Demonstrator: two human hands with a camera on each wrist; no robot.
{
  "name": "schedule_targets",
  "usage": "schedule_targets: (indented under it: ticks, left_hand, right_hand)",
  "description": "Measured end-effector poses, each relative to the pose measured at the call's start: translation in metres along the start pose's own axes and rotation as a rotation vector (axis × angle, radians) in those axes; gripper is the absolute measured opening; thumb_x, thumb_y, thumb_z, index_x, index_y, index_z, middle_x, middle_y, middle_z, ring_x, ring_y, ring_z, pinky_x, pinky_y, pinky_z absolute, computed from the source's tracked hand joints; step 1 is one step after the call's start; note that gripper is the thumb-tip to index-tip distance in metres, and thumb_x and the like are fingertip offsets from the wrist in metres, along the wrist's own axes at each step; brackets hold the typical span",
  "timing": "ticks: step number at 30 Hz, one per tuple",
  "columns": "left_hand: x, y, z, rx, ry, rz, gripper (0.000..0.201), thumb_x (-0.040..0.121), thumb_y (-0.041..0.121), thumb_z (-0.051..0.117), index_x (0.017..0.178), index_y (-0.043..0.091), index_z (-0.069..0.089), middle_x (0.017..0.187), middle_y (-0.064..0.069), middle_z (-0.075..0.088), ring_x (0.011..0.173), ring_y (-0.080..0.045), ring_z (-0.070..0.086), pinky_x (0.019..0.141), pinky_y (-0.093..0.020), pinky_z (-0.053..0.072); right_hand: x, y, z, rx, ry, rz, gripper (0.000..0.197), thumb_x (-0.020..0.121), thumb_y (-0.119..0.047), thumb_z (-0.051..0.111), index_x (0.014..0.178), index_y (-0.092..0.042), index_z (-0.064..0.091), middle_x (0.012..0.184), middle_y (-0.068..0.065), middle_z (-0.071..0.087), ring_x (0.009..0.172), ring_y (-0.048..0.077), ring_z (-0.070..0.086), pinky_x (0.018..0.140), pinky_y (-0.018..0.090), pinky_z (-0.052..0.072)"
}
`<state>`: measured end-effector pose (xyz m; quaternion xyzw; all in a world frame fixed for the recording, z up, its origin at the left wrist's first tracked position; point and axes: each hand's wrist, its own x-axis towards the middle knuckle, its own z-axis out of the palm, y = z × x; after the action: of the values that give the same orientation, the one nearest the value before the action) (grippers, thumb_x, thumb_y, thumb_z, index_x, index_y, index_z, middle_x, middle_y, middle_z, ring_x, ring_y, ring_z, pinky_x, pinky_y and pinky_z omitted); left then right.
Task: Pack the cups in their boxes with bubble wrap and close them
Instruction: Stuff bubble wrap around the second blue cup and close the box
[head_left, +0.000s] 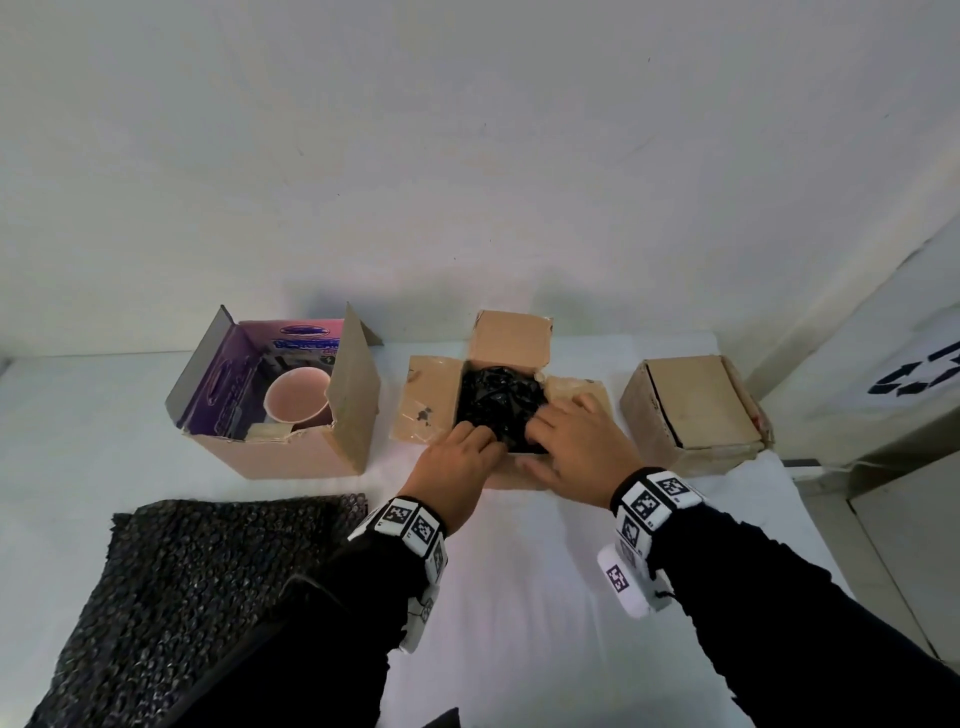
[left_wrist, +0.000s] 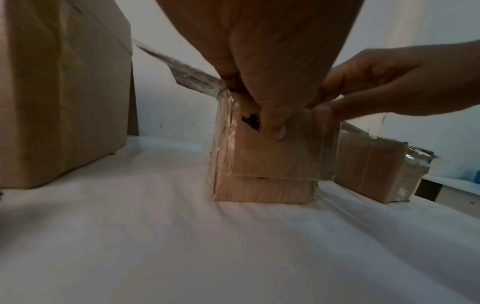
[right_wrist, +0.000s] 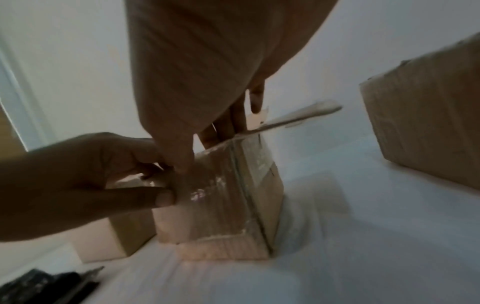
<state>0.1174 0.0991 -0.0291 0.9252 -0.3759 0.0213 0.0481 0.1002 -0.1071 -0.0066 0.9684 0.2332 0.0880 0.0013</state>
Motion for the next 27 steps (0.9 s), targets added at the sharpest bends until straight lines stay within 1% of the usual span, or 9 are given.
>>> schedule_targets:
  ticks: [4, 9, 13, 15, 17, 19, 21, 24, 27]
  left_hand:
    - [0.006, -0.001, -0.002, 0.007, 0.029, 0.023, 0.026, 0.071, 0.006, 0.067, 0.092, 0.019, 0.061, 0.088, 0.001, 0.052, 0.081, -0.022, 0.048, 0.064, -0.034, 0.047]
    - [0.011, -0.003, -0.006, 0.02, 0.039, 0.038, 0.027, 0.064, 0.009, 0.077, 0.084, 0.022, 0.063, 0.079, 0.004, 0.054, 0.071, -0.018, 0.05, 0.054, -0.028, 0.042]
    - [0.009, -0.003, -0.008, -0.012, -0.044, 0.019, 0.015, 0.078, 0.023, 0.068, 0.093, 0.022, 0.067, 0.087, 0.003, 0.059, 0.076, -0.02, 0.055, 0.059, -0.03, 0.047]
    - [0.011, -0.006, -0.016, -0.098, -0.088, -0.008, 0.028, 0.085, 0.04, 0.051, 0.102, 0.024, 0.067, 0.095, 0.004, 0.061, 0.082, -0.018, 0.058, 0.067, -0.034, 0.051]
    - [0.017, -0.012, -0.027, -0.2, -0.058, -0.066, 0.033, 0.086, 0.043, 0.045, 0.104, 0.025, 0.066, 0.097, 0.005, 0.062, 0.085, -0.017, 0.059, 0.073, -0.034, 0.051]
    - [0.027, -0.022, -0.035, -0.098, 0.009, -0.093, 0.027, 0.088, 0.038, 0.049, 0.104, 0.025, 0.066, 0.1, 0.005, 0.063, 0.095, -0.019, 0.057, 0.085, -0.037, 0.044]
    - [0.034, -0.032, -0.039, 0.084, -0.056, -0.133, 0.028, 0.091, 0.041, 0.048, 0.11, 0.03, 0.065, 0.109, 0.009, 0.063, 0.109, -0.018, 0.05, 0.097, -0.04, 0.032]
    - [0.042, -0.039, -0.037, 0.225, -0.118, -0.188, 0.029, 0.092, 0.046, 0.045, 0.106, 0.034, 0.068, 0.104, 0.014, 0.065, 0.112, -0.017, 0.044, 0.096, -0.039, 0.023]
    - [0.049, -0.032, -0.036, 0.288, -0.125, -0.205, 0.024, 0.092, 0.04, 0.048, 0.092, 0.031, 0.071, 0.092, 0.013, 0.063, 0.104, -0.02, 0.042, 0.095, -0.041, 0.026]
  right_hand:
    - [0.006, 0.014, -0.006, -0.119, -0.083, 0.044, 0.064, 0.089, -0.071, 0.025, 0.095, -0.021, 0.063, 0.101, -0.005, 0.063, 0.112, 0.021, 0.048, 0.089, 0.042, 0.032]
    - [0.013, 0.011, 0.001, -0.122, -0.164, 0.112, 0.073, 0.092, -0.068, 0.009, 0.088, -0.021, 0.064, 0.094, -0.006, 0.066, 0.113, 0.02, 0.044, 0.091, 0.044, 0.029]
    - [0.024, 0.008, -0.006, -0.109, -0.194, 0.136, 0.045, 0.093, -0.052, 0.034, 0.09, -0.021, 0.067, 0.094, -0.004, 0.065, 0.112, 0.02, 0.043, 0.089, 0.041, 0.029]
    - [0.028, 0.006, -0.008, -0.034, -0.108, 0.168, 0.026, 0.089, -0.042, 0.052, 0.096, -0.019, 0.063, 0.097, 0.0, 0.064, 0.105, 0.024, 0.049, 0.084, 0.04, 0.034]
    - [0.032, 0.001, -0.007, 0.076, -0.011, 0.265, 0.023, 0.083, -0.038, 0.062, 0.096, -0.02, 0.059, 0.095, 0.0, 0.064, 0.094, 0.024, 0.055, 0.08, 0.038, 0.036]
    - [0.036, -0.005, -0.003, 0.077, -0.028, 0.332, 0.021, 0.081, -0.038, 0.065, 0.094, -0.023, 0.059, 0.092, -0.003, 0.065, 0.094, 0.023, 0.056, 0.08, 0.038, 0.032]
    - [0.039, -0.009, 0.0, 0.005, -0.059, 0.366, 0.013, 0.081, -0.034, 0.063, 0.091, -0.026, 0.06, 0.088, -0.004, 0.067, 0.096, 0.023, 0.051, 0.078, 0.038, 0.028]
    - [0.046, -0.006, -0.001, -0.034, -0.091, 0.45, 0.009, 0.08, -0.023, 0.061, 0.087, -0.028, 0.062, 0.081, -0.007, 0.064, 0.097, 0.023, 0.043, 0.077, 0.038, 0.026]
    - [0.053, -0.004, -0.002, -0.059, -0.102, 0.492, 0.013, 0.078, -0.018, 0.059, 0.086, -0.027, 0.064, 0.084, -0.007, 0.065, 0.097, 0.024, 0.042, 0.076, 0.039, 0.026]
